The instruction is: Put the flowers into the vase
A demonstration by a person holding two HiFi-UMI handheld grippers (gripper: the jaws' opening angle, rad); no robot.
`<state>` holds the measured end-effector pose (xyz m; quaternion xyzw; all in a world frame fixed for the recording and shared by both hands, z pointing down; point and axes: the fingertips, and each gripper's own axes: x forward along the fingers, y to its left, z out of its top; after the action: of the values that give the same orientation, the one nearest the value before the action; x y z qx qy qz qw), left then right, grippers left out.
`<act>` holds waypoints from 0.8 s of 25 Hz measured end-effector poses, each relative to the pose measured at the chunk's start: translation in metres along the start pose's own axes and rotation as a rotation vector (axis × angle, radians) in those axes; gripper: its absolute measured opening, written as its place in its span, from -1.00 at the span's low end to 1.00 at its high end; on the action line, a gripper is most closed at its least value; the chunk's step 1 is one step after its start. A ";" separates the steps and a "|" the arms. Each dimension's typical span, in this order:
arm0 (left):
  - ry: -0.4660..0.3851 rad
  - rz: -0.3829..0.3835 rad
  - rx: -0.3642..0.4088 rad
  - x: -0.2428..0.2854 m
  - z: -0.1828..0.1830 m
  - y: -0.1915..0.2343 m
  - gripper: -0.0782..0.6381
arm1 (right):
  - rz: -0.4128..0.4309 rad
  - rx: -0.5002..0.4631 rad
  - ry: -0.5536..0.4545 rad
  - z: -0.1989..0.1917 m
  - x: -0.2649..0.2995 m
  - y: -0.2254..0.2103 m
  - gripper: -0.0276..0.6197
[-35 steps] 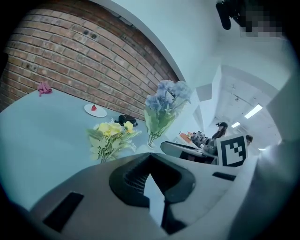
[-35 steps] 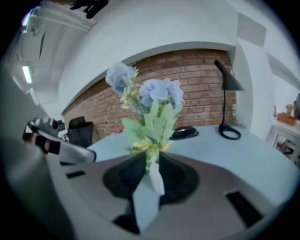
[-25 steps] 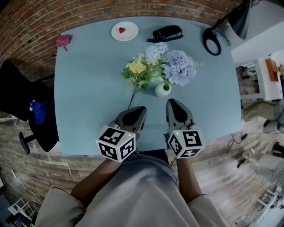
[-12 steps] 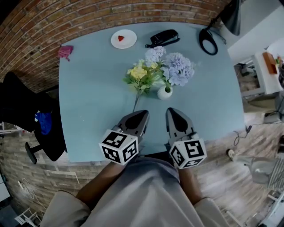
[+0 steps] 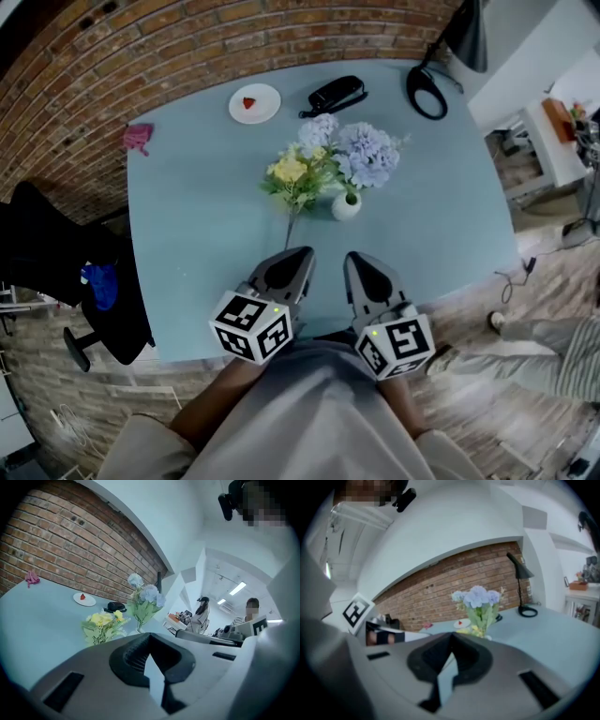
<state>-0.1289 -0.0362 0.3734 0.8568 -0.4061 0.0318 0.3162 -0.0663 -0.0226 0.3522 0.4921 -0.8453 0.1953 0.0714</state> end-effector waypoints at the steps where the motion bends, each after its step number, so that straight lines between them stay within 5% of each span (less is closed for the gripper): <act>1: -0.003 -0.006 0.002 -0.002 0.001 -0.001 -0.74 | -0.001 0.000 -0.004 0.001 -0.001 0.002 -0.84; 13: 0.004 -0.059 -0.007 -0.012 0.001 -0.007 -0.74 | -0.041 0.006 -0.027 0.006 -0.013 0.010 -0.84; 20: 0.032 -0.025 -0.002 -0.021 -0.005 0.002 -0.74 | -0.047 0.020 -0.033 0.000 -0.018 0.021 -0.84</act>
<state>-0.1441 -0.0202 0.3715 0.8610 -0.3900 0.0411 0.3239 -0.0754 0.0011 0.3414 0.5155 -0.8327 0.1938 0.0571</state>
